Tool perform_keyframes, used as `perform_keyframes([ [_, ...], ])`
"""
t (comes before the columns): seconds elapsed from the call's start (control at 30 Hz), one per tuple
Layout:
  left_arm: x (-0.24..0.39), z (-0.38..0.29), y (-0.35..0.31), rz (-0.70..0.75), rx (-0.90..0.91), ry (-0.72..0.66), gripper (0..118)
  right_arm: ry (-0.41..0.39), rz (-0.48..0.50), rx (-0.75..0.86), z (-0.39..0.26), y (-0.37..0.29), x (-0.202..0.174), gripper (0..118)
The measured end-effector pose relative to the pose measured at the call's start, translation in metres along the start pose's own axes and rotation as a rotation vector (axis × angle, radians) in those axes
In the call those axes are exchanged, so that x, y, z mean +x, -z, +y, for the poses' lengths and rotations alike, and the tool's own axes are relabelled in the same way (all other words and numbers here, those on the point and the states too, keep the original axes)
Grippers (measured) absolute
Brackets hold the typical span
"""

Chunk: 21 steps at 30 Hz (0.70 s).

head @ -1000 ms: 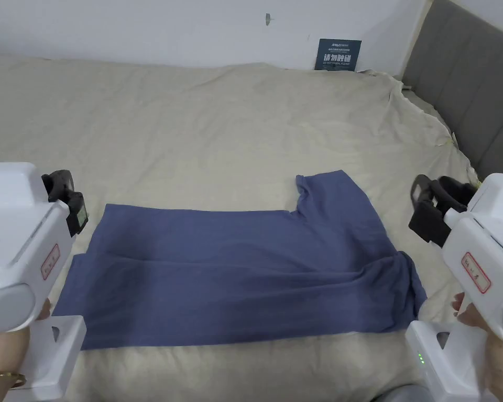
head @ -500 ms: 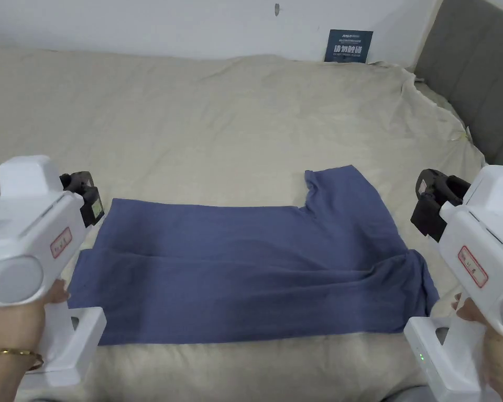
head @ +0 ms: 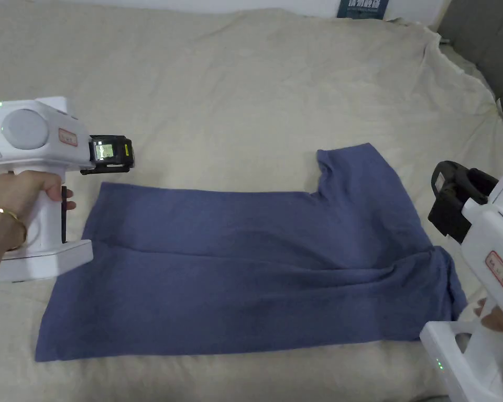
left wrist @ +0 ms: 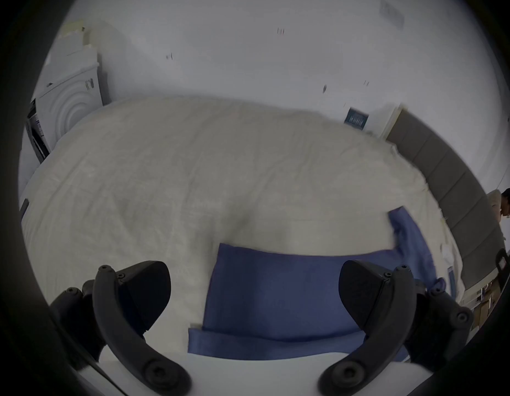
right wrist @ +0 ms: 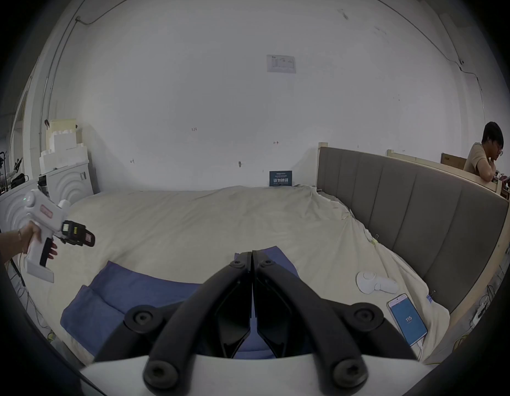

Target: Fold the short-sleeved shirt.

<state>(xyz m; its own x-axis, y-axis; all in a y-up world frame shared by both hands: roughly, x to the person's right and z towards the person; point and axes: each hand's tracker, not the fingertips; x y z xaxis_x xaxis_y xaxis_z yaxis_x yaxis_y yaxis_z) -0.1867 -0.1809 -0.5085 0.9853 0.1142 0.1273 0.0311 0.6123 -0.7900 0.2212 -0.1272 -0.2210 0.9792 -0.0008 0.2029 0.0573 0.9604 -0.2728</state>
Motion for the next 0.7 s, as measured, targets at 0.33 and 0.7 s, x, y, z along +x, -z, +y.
perform_keyframes([
  [0.33,-0.012,0.010,0.110,0.143,-0.282,0.004,93,-0.009,-0.047,-0.105,-0.020,0.039,-0.001,0],
  [0.7,-0.016,0.008,0.106,0.078,-0.243,0.026,0,0.018,-0.050,-0.174,-0.036,0.050,0.000,0],
])
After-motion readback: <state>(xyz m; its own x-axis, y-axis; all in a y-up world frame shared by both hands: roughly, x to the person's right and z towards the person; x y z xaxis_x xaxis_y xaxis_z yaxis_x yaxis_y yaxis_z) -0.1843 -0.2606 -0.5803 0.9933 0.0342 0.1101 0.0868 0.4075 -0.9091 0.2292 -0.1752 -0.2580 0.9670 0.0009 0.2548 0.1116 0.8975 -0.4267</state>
